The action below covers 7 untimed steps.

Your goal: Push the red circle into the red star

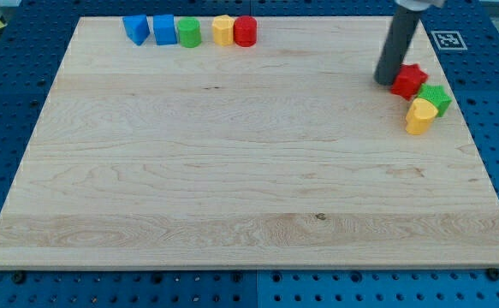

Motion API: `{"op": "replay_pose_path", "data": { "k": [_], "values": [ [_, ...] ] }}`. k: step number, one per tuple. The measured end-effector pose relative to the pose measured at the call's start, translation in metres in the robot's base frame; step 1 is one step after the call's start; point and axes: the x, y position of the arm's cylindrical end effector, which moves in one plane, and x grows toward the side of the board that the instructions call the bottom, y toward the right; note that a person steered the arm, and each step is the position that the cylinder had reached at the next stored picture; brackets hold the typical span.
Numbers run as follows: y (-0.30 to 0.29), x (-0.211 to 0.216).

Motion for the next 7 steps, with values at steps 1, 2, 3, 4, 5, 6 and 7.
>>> {"op": "replay_pose_path", "data": {
  "k": [1, 2, 3, 4, 5, 6, 7],
  "values": [
    [0.004, -0.006],
    [-0.024, -0.037],
    [-0.052, -0.085],
    [-0.095, -0.142],
    [-0.127, -0.154],
    [-0.199, -0.152],
    [-0.238, -0.128]
  ]
}}
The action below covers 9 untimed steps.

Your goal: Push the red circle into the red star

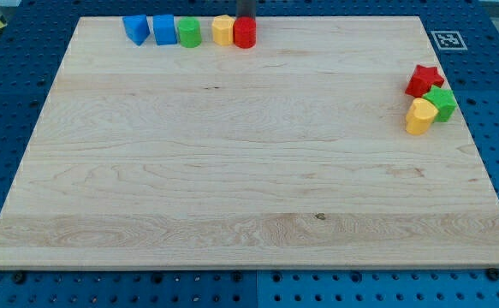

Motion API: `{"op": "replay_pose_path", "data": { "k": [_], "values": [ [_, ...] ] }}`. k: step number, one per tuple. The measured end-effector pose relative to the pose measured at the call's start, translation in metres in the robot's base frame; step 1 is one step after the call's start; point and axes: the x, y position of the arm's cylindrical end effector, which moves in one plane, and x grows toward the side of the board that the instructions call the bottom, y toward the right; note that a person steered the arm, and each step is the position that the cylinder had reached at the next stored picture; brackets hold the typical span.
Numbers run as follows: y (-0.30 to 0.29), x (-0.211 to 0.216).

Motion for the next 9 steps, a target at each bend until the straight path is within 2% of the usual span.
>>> {"op": "replay_pose_path", "data": {
  "k": [1, 2, 3, 4, 6, 7, 8, 9],
  "values": [
    [-0.001, 0.045],
    [-0.001, 0.071],
    [-0.033, 0.053],
    [-0.051, 0.074],
    [0.081, 0.135],
    [0.084, 0.135],
    [0.054, 0.118],
    [0.079, 0.088]
  ]
}}
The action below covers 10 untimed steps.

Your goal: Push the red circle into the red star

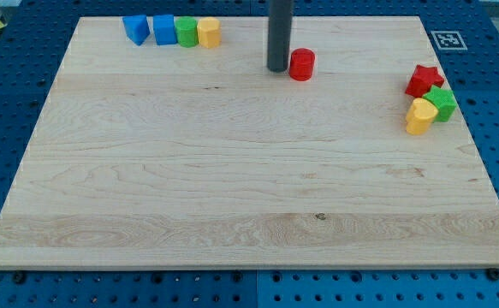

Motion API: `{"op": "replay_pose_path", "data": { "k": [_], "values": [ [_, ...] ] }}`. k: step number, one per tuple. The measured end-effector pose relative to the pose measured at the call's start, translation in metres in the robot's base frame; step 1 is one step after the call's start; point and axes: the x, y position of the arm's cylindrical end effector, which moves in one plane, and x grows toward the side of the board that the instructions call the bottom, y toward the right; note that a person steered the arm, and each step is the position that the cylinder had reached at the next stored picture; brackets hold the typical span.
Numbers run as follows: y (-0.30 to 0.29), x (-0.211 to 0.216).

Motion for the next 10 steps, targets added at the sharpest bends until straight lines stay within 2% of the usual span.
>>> {"op": "replay_pose_path", "data": {
  "k": [2, 4, 6, 7, 8, 9, 10],
  "values": [
    [0.107, 0.03],
    [0.116, 0.012],
    [0.098, 0.024],
    [0.109, 0.039],
    [0.127, 0.042],
    [0.119, 0.036],
    [0.092, -0.02]
  ]
}}
